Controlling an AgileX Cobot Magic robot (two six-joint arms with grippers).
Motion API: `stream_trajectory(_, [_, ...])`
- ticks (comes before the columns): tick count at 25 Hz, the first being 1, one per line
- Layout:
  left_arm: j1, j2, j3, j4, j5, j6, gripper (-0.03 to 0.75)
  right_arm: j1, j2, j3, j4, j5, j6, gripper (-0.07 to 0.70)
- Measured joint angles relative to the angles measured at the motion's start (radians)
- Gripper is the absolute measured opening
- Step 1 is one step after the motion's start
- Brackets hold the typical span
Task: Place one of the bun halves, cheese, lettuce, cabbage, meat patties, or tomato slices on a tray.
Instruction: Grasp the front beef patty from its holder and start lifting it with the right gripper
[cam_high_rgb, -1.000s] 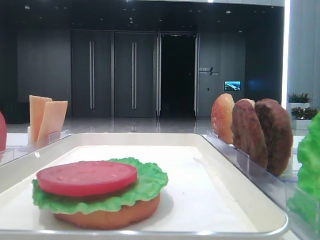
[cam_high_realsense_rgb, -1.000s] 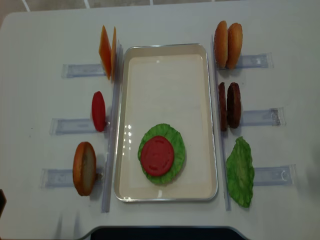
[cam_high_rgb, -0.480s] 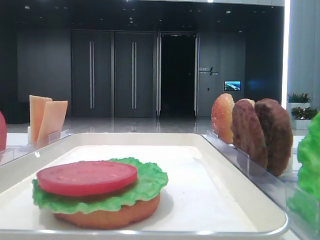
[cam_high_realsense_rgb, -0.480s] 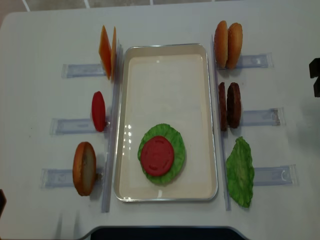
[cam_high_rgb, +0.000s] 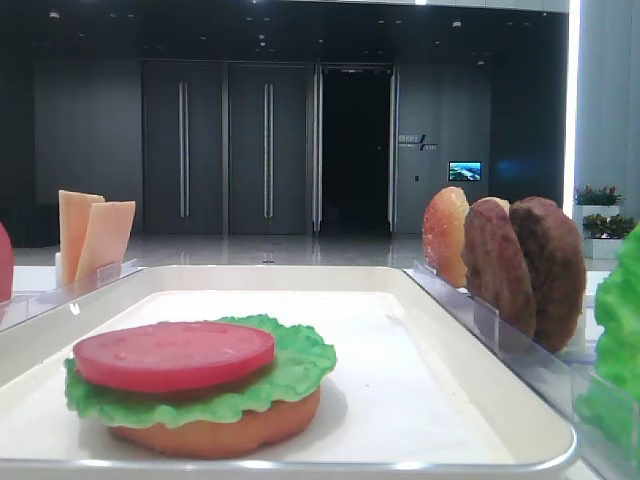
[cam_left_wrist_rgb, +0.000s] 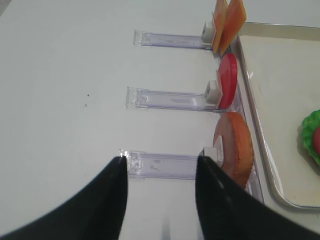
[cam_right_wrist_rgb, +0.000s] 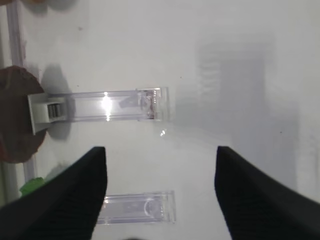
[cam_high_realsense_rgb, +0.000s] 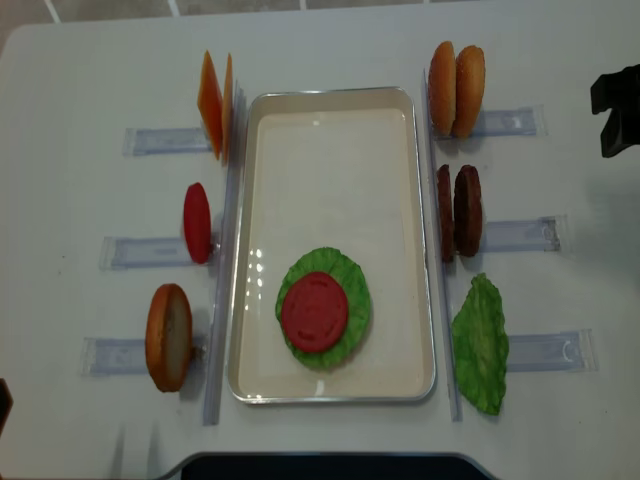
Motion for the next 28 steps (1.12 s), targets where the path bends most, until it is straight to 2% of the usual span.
stream_trajectory(6, [0.000, 0.000, 0.000, 0.000, 0.000, 0.000, 0.345, 0.116, 0.000, -0.011, -0.013, -0.022, 0.159, 0.470])
stream_trajectory(11, [0.000, 0.000, 0.000, 0.000, 0.000, 0.000, 0.345, 0.250, 0.001, -0.011, -0.013, -0.074, 0.259, 0.470])
stream_trajectory(19, [0.000, 0.000, 0.000, 0.000, 0.000, 0.000, 0.345, 0.418, 0.013, -0.011, -0.013, -0.112, 0.374, 0.470])
stream_trajectory(28, [0.000, 0.000, 0.000, 0.000, 0.000, 0.000, 0.345, 0.532, 0.106, -0.018, -0.013, -0.147, 0.439, 0.470])
